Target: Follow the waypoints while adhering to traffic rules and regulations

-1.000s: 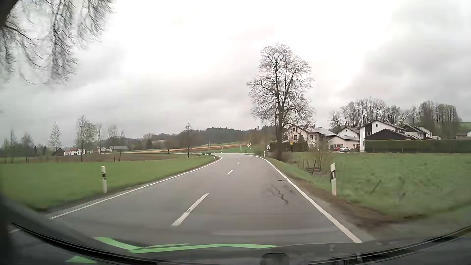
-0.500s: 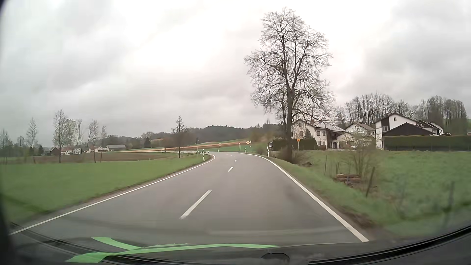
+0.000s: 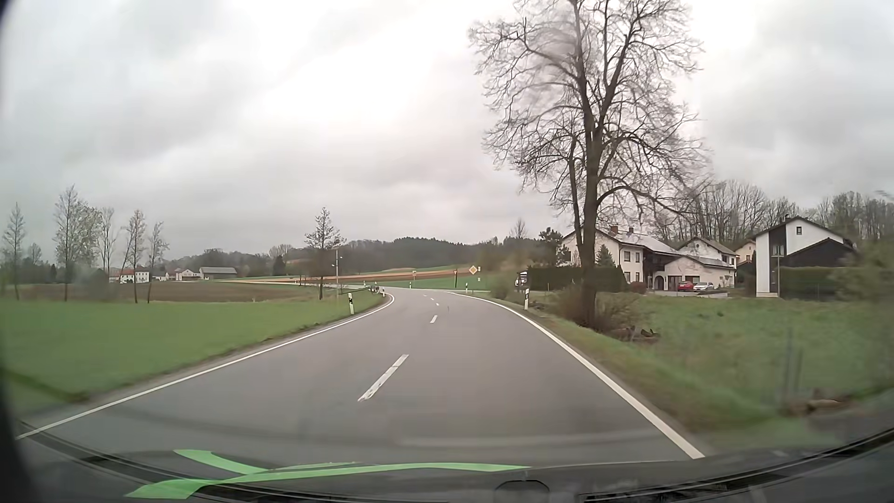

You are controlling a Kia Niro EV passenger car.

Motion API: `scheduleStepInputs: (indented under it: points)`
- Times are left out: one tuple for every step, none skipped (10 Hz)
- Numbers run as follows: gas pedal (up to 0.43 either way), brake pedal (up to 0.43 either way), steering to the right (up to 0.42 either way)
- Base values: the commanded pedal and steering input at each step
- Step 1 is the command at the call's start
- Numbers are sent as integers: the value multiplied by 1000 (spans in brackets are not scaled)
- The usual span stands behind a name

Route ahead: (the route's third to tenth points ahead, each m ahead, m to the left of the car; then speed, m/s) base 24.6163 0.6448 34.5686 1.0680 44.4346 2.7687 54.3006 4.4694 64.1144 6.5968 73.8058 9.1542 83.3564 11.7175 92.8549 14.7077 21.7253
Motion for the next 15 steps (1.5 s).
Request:
scheduleStepInputs:
  points:
    - [0,0,-12]
    - [0,0,-12]
    - [0,0,-12]
    - [0,0,-12]
    - [0,0,-13]
    - [0,0,-15]
    - [47,0,-17]
    - [59,0,-17]
    - [59,0,-17]
    - [67,0,-18]
    - [79,0,-20]
    - [87,0,-21]
    - [87,0,-21]
    - [110,0,-21]
    - [118,0,-21]
